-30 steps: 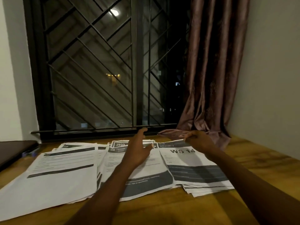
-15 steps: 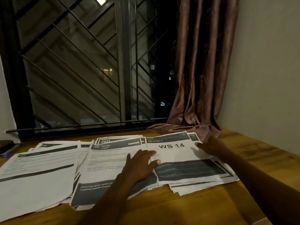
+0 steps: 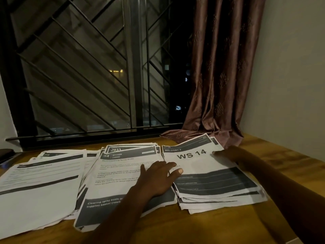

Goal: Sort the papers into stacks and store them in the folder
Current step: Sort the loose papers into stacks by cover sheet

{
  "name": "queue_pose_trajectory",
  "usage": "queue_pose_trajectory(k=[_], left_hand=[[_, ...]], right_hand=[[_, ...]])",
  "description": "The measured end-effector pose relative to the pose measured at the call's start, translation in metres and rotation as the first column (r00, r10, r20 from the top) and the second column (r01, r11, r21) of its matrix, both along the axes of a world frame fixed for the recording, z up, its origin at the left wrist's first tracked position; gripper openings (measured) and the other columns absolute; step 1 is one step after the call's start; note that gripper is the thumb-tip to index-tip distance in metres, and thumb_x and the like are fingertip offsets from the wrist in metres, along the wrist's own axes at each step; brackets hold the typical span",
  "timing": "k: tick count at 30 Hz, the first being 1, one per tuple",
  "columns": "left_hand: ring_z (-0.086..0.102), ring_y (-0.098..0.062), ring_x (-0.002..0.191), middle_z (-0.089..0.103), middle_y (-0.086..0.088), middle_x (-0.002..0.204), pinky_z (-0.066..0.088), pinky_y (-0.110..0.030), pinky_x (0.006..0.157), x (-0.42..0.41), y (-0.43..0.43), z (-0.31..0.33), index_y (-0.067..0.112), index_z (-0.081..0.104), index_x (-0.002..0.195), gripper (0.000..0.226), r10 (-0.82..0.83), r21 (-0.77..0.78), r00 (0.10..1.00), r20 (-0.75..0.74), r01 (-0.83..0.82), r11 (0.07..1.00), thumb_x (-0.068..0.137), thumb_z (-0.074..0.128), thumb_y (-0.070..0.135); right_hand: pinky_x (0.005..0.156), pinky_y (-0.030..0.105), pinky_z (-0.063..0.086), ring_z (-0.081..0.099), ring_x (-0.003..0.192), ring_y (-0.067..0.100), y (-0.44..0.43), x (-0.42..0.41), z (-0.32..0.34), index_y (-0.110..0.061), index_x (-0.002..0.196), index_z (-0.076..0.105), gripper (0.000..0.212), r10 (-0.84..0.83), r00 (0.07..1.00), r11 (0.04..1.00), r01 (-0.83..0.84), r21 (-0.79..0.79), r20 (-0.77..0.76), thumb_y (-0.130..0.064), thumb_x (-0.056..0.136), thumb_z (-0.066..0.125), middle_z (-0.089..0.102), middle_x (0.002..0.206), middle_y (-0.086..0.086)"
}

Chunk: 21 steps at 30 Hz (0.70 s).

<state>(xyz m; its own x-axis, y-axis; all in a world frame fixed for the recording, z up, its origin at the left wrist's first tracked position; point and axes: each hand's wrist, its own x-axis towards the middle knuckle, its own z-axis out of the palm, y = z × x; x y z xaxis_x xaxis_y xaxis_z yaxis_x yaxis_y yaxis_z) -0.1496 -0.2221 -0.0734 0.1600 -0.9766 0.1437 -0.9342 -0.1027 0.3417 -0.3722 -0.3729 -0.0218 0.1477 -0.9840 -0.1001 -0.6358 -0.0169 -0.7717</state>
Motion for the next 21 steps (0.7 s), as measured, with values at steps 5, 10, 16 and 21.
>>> queue_pose_trajectory(k=[5,10,16,21], left_hand=[[0.01,-0.012,0.15,0.021,0.008,0.161,-0.007,-0.059,0.117,-0.003,0.001,-0.001,0.047,0.027,0.147,0.062,-0.027,0.061,0.999,0.027,0.025,0.998,0.091,0.02,0.073],[0.014,-0.013,0.149,0.023,0.011,0.161,-0.005,-0.058,0.118,-0.005,0.003,0.003,0.048,0.019,0.149,0.074,-0.015,0.048,0.999,-0.043,0.017,0.999,0.082,0.008,0.077],[0.025,-0.025,0.147,0.025,0.007,0.16,0.021,-0.047,0.118,0.001,0.012,0.032,0.044,0.017,0.15,0.076,-0.053,-0.256,0.863,-0.503,-0.09,0.962,0.084,0.037,0.075],[0.048,-0.022,0.127,0.045,-0.002,0.148,0.043,-0.05,0.105,0.019,0.044,0.094,0.033,0.032,0.148,0.091,-0.269,-0.41,0.435,-0.859,-0.272,0.87,0.068,0.063,0.064]], right_hand=[[0.104,0.033,0.033,0.04,0.132,0.03,0.011,-0.001,0.008,0.003,0.139,0.037,0.05,0.11,0.991,0.993,-0.106,0.058,-0.079,-0.023,0.099,0.049,0.037,0.149,0.018],[0.107,0.035,0.037,0.043,0.128,0.032,0.011,-0.009,0.003,-0.005,0.142,0.034,0.067,0.084,0.985,0.995,-0.092,-0.046,-0.152,-0.032,0.088,0.065,0.041,0.145,0.014],[0.087,0.039,0.047,0.057,0.098,0.034,0.024,-0.027,0.076,0.004,0.124,0.055,0.042,0.057,0.98,0.973,-0.012,-0.23,0.192,-0.012,0.087,0.067,0.059,0.113,0.018],[0.069,0.024,0.055,0.06,0.08,0.024,0.062,-0.012,0.141,0.003,0.124,0.057,0.04,0.232,0.884,0.878,-0.012,-0.478,0.405,-0.007,0.086,0.066,0.062,0.119,0.02]])
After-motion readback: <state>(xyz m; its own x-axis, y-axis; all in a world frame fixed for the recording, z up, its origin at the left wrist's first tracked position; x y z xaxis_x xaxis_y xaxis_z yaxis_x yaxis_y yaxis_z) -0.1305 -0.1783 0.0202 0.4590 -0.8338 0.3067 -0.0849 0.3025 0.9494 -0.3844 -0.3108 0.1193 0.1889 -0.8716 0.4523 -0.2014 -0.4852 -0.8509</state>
